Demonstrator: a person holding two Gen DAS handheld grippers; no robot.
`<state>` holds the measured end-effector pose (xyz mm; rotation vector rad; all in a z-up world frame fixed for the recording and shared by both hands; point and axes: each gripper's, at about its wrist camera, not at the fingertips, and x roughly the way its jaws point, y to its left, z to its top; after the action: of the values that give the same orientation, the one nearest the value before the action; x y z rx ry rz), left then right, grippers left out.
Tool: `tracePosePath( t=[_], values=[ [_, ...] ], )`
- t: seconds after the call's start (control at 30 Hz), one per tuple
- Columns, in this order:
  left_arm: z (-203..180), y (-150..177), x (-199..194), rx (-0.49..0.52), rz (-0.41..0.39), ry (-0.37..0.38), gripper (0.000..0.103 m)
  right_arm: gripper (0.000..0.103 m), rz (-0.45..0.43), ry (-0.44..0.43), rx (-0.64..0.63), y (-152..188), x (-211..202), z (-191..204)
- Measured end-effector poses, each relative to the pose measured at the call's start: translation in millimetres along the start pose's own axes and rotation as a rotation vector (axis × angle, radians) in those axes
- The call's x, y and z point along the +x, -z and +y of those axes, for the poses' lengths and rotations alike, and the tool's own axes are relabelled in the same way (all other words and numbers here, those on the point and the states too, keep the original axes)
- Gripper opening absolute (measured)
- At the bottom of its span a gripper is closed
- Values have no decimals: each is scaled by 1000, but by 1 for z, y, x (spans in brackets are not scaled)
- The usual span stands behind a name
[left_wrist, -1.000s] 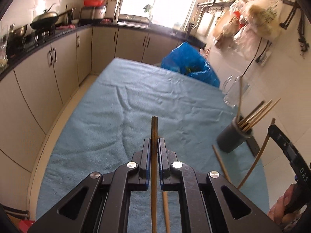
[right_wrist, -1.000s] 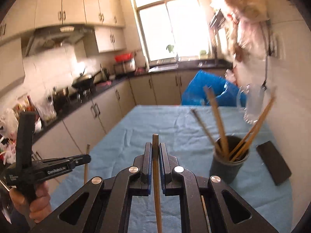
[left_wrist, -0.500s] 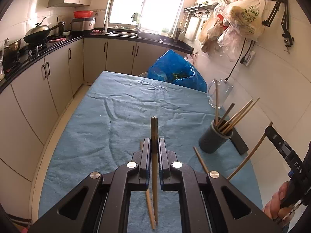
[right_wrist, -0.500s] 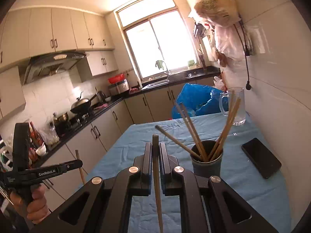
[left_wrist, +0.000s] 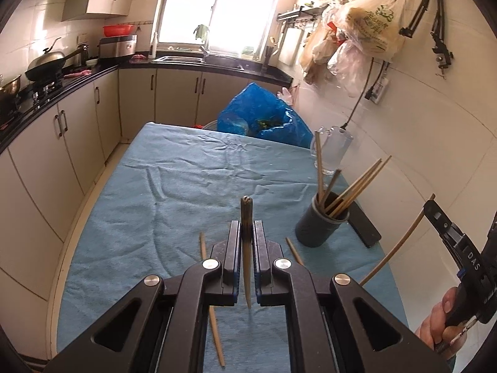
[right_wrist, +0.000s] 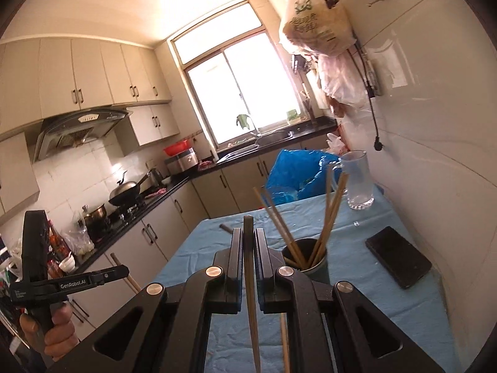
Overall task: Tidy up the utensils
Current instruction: 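Lower the chopstick into the grey holder with the left tool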
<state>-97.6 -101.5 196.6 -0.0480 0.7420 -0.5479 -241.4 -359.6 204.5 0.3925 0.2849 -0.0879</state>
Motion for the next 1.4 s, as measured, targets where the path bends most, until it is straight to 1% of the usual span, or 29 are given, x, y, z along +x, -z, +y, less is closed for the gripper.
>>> tracePosePath(
  t=[0.43, 0.63, 0.83, 1.0, 1.13, 1.3, 1.4],
  values=[
    [-30, -14, -2, 44, 1, 59, 6, 8, -44, 29, 74, -13, -19, -32],
    [-55, -28, -11, 82, -28, 97, 6, 8, -70, 41, 82, -21, -27, -38],
    [-86, -48, -18, 126, -67, 131, 6, 8, -98, 47, 93, -37, -33, -45],
    [-106, -69, -10, 140, -79, 142, 6, 8, -136, 56, 78, -54, -37, -44],
    [-117, -88, -3, 131, -77, 170, 6, 8, -151, 55, 75, -68, -31, -44],
    [-132, -107, 5, 134, -103, 178, 6, 8, -190, 70, 51, -88, -23, -40],
    [-137, -116, 15, 133, -109, 177, 6, 8, -199, 78, 44, -96, -14, -40]
  ],
)
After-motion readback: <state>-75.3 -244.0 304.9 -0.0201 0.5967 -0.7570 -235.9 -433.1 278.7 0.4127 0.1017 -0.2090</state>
